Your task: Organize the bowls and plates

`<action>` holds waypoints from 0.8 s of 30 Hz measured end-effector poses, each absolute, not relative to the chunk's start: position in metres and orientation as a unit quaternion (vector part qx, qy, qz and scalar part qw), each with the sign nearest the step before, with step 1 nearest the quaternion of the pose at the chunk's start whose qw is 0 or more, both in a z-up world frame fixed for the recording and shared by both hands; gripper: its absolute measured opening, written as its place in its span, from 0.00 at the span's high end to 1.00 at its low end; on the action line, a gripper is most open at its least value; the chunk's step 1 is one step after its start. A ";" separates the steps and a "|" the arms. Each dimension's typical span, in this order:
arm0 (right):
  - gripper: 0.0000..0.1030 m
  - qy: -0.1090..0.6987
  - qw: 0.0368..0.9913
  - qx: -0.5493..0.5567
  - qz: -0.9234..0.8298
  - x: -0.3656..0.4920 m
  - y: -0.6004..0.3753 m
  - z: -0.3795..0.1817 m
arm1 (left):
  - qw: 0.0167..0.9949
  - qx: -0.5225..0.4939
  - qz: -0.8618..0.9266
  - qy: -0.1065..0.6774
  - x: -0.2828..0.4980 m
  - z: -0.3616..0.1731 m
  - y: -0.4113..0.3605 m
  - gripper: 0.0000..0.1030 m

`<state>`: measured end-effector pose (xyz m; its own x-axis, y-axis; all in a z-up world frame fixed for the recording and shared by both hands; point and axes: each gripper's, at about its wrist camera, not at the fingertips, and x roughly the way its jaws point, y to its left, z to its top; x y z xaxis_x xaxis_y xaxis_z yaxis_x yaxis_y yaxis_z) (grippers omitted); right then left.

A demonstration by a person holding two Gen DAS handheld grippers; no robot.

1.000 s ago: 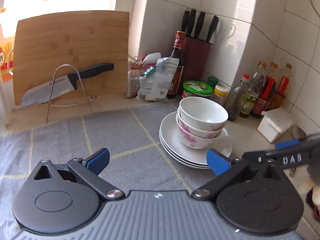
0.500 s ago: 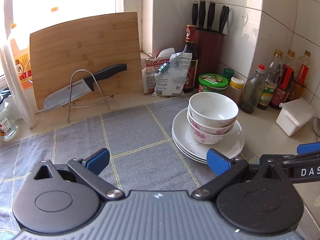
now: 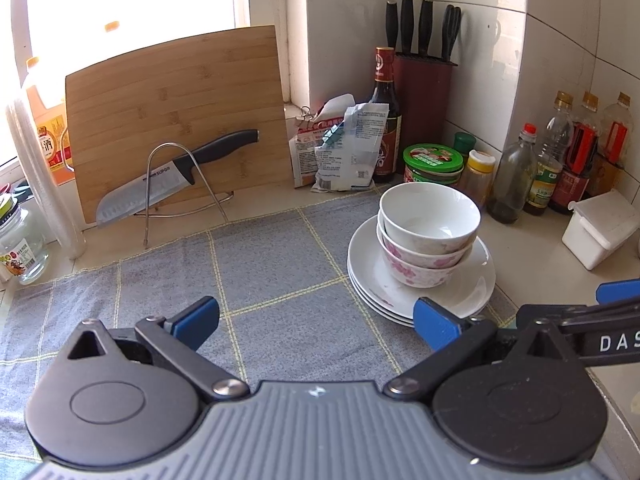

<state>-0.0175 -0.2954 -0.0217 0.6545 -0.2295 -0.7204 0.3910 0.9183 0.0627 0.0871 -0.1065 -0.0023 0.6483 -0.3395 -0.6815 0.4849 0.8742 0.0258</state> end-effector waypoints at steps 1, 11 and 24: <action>0.00 0.379 0.903 0.107 -0.171 -0.017 -0.295 -0.022 | 0.902 0.102 -0.228 0.353 0.087 -0.002 -0.106 0.01; 0.00 0.377 0.904 0.108 -0.170 -0.016 -0.296 -0.020 | 0.902 0.100 -0.228 0.353 0.087 0.000 -0.107 0.01; 0.00 0.377 0.904 0.110 -0.169 -0.015 -0.296 -0.020 | 0.902 0.102 -0.225 0.354 0.087 0.001 -0.108 0.01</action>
<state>-0.0148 -0.2959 -0.0202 0.6586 -0.2225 -0.7189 0.3886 0.9186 0.0717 0.0872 -0.1079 0.0005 0.6487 -0.3335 -0.6840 0.4771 0.8785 0.0242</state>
